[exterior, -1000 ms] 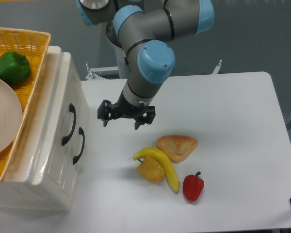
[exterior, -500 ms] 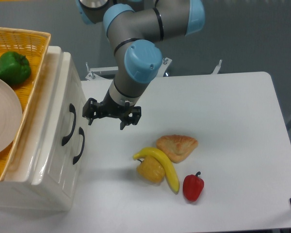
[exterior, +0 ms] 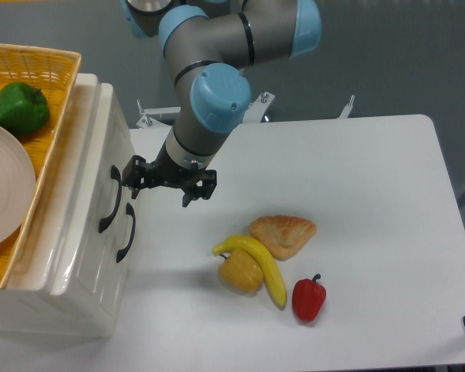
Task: Slide open the top white drawer
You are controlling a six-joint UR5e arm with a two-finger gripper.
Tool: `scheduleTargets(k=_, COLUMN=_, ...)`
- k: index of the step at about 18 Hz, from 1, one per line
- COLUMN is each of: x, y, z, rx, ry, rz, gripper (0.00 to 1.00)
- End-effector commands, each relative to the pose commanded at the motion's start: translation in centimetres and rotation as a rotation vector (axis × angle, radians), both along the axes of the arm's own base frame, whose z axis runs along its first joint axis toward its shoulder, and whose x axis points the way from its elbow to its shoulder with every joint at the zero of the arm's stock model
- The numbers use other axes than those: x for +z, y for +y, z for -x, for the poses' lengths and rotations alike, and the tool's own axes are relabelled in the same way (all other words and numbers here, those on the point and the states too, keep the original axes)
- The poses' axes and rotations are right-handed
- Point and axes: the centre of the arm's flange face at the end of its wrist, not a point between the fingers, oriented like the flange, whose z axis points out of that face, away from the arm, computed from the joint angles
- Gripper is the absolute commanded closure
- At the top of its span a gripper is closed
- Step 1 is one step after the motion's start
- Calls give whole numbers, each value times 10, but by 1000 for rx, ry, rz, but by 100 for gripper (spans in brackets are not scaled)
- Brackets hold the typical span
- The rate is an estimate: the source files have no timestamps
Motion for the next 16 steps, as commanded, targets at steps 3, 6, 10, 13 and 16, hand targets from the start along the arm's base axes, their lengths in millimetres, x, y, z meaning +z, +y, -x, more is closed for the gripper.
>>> scheduleTargets(k=3, x=-2, y=3, z=-1, rx=14, ry=-6, rz=6, gripper=0)
scheduleTargets(k=6, x=-4, y=5, z=-5, rx=8, ry=-11, rz=7, gripper=0)
scheduleTargets(k=10, x=-9, y=10, z=-13, rx=-13, ry=-14, rz=10, gripper=0)
scheduleTargets(k=13, x=-12, y=16, z=-22, rx=-37, ry=-14, rz=12, gripper=0)
scheduleTargets(k=16, x=-12, y=16, z=-23, rx=-40, ry=-15, rz=11, gripper=0)
